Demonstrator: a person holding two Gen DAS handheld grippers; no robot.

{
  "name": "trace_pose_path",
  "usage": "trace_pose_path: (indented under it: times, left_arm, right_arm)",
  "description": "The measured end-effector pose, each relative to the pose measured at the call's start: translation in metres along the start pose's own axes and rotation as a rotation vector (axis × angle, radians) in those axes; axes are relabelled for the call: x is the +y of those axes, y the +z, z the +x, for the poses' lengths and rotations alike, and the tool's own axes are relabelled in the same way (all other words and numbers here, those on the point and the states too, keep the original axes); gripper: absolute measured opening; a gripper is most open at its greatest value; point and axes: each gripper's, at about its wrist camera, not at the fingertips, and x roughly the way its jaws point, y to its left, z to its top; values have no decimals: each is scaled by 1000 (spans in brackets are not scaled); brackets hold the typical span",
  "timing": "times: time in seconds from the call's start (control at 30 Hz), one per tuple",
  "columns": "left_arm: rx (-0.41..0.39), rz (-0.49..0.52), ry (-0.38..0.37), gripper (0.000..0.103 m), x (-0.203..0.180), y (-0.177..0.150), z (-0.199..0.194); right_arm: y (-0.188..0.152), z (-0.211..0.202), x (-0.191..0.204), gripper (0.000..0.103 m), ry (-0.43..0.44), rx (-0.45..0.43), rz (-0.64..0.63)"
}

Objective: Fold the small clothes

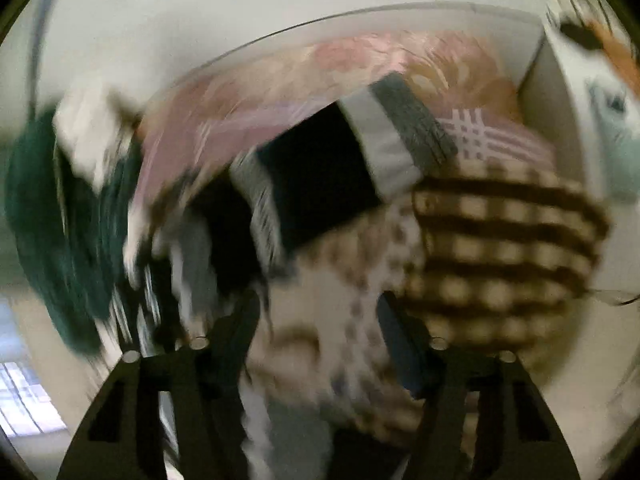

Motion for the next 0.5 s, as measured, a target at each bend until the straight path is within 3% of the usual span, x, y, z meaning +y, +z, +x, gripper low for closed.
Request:
trace_pose_path:
  times: [0.1, 0.3, 0.33, 0.4, 0.5]
  left_arm:
    - [37, 6, 9, 103, -18, 8, 39]
    - [51, 36, -4, 103, -46, 27, 82]
    - [51, 39, -4, 103, -49, 29, 85]
    - [51, 32, -12, 103, -51, 34, 88]
    - [41, 24, -23, 103, -52, 39, 88]
  right_arm:
    - [21, 33, -14, 47, 32, -69, 96]
    - [44, 71, -17, 44, 92, -167, 181]
    - [45, 74, -14, 33, 89, -194, 175]
    - [47, 84, -9, 26, 71, -199, 184]
    - [54, 87, -1, 28, 78, -183, 206]
